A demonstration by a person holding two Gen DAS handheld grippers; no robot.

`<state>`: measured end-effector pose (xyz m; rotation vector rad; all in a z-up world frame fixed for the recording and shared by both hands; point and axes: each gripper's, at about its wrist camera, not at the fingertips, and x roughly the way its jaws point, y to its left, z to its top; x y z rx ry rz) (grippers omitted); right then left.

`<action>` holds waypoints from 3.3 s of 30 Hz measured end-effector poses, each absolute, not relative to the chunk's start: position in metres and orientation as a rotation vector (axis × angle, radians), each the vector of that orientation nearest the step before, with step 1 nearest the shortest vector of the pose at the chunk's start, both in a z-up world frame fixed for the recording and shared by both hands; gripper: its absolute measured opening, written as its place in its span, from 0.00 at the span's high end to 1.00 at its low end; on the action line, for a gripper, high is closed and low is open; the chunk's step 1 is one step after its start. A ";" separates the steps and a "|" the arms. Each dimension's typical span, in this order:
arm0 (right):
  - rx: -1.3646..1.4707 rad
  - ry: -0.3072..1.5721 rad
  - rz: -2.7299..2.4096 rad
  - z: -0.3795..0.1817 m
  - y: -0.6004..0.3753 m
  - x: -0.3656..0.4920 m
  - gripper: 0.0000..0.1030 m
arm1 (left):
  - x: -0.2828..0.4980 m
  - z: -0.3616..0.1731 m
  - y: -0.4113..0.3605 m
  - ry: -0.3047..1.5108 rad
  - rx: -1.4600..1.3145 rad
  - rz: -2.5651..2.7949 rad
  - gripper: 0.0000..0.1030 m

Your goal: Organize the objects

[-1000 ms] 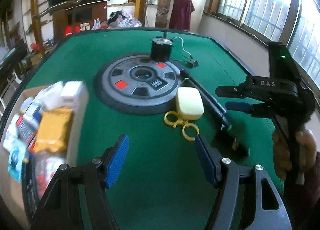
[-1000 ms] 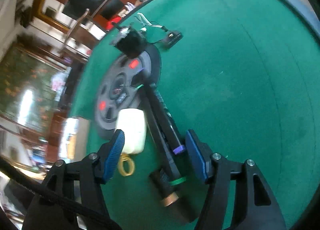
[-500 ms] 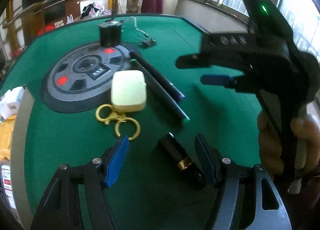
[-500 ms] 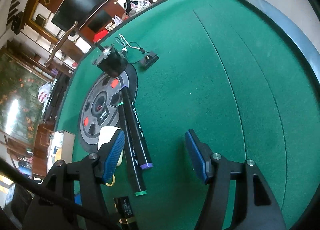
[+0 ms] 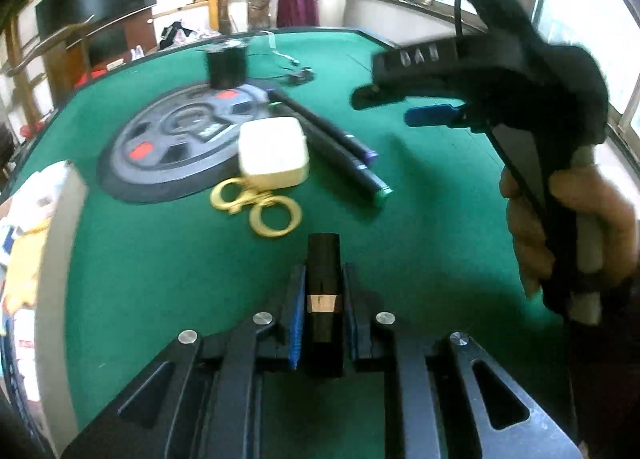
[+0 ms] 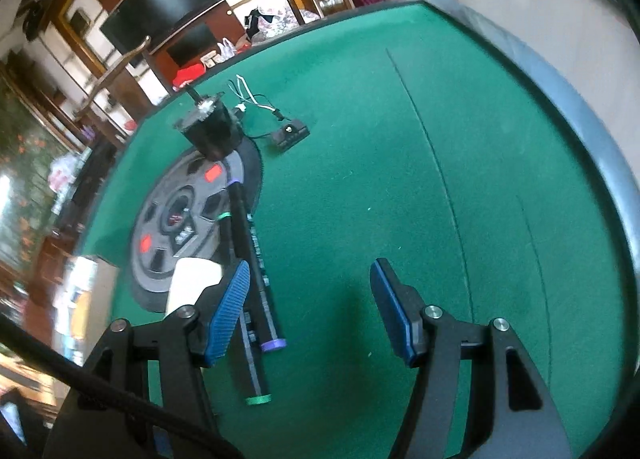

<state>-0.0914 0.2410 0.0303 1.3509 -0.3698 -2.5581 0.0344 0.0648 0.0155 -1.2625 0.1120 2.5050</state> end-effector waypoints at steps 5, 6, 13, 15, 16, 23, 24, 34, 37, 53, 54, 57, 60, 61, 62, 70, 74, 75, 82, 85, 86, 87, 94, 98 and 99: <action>1.317 -0.152 -2.591 0.030 0.216 -0.086 0.43 | 0.042 0.015 0.033 0.073 -1.276 2.554 0.87; 1.319 -0.115 -2.595 0.028 0.211 -0.086 0.45 | 0.042 0.013 0.028 0.058 -1.286 2.551 0.86; 1.420 0.034 -2.646 0.018 0.197 -0.091 0.68 | 0.039 0.007 0.009 -0.024 -1.325 2.524 0.86; 1.422 0.070 -2.660 0.018 0.195 -0.092 0.69 | 0.042 0.007 0.009 -0.028 -1.325 2.520 0.86; 1.428 0.087 -2.660 0.018 0.193 -0.093 0.69 | 0.042 0.008 0.010 -0.022 -1.325 2.521 0.86; 1.412 0.186 -2.602 0.019 0.173 -0.110 0.69 | 0.039 0.008 0.013 -0.016 -1.323 2.509 0.86; 1.418 0.161 -2.584 0.019 0.173 -0.112 0.75 | 0.038 0.008 0.011 -0.033 -1.319 2.497 0.86; 1.420 -0.145 -2.584 0.045 0.212 -0.070 0.88 | 0.062 0.025 -0.017 -0.186 -1.226 2.495 0.86; 1.385 -0.224 -2.559 0.060 0.218 -0.046 0.88 | 0.075 0.039 -0.027 -0.214 -1.161 2.514 0.86; 1.256 -0.243 -2.286 0.102 0.074 0.032 0.88 | 0.135 0.067 -0.178 -0.465 -1.048 2.799 0.86; 1.257 -0.235 -2.272 0.100 0.065 0.034 0.88 | 0.137 0.066 -0.189 -0.478 -1.057 2.820 0.86; 1.273 -0.211 -2.218 0.091 0.031 0.042 0.88 | 0.140 0.056 -0.219 -0.485 -1.095 2.893 0.86; 1.312 -0.204 -2.148 0.077 0.002 0.048 0.88 | 0.137 0.044 -0.239 -0.449 -1.143 2.953 0.86; 1.325 -0.199 -2.132 0.073 -0.007 0.050 0.88 | 0.134 0.040 -0.242 -0.444 -1.161 2.956 0.86; 1.341 -0.190 -2.113 0.067 -0.018 0.052 0.88 | 0.132 0.035 -0.248 -0.442 -1.181 2.957 0.86; 1.414 -0.096 -2.079 0.043 -0.067 0.068 0.88 | 0.122 0.011 -0.268 -0.425 -1.274 2.956 0.86; 1.441 -0.031 -2.098 0.034 -0.079 0.073 0.87 | 0.118 0.010 -0.273 -0.423 -1.268 2.972 0.86; 1.433 -0.019 -2.111 0.033 -0.079 0.075 0.87 | 0.118 0.009 -0.276 -0.437 -1.269 2.973 0.86; 1.428 0.037 -2.146 0.038 -0.081 0.089 0.87 | 0.123 0.015 -0.280 -0.459 -1.249 3.012 0.85; 1.424 0.026 -2.132 0.038 -0.078 0.093 0.80 | 0.130 0.028 -0.274 -0.432 -1.209 3.068 0.67; 1.415 0.012 -2.127 0.038 -0.076 0.096 0.78 | 0.133 0.033 -0.272 -0.426 -1.188 3.093 0.52; 1.402 -0.003 -2.126 0.038 -0.076 0.098 0.74 | 0.137 0.038 -0.270 -0.419 -1.159 3.122 0.47; 1.275 -0.002 -2.213 0.047 -0.065 0.113 0.59 | 0.154 0.069 -0.242 -0.215 -1.038 3.321 0.42; 1.226 0.000 -2.221 0.049 -0.058 0.120 0.58 | 0.160 0.080 -0.229 -0.133 -0.996 3.381 0.39; 1.213 0.007 -2.226 0.051 -0.057 0.123 0.58 | 0.161 0.082 -0.226 -0.112 -0.991 3.389 0.39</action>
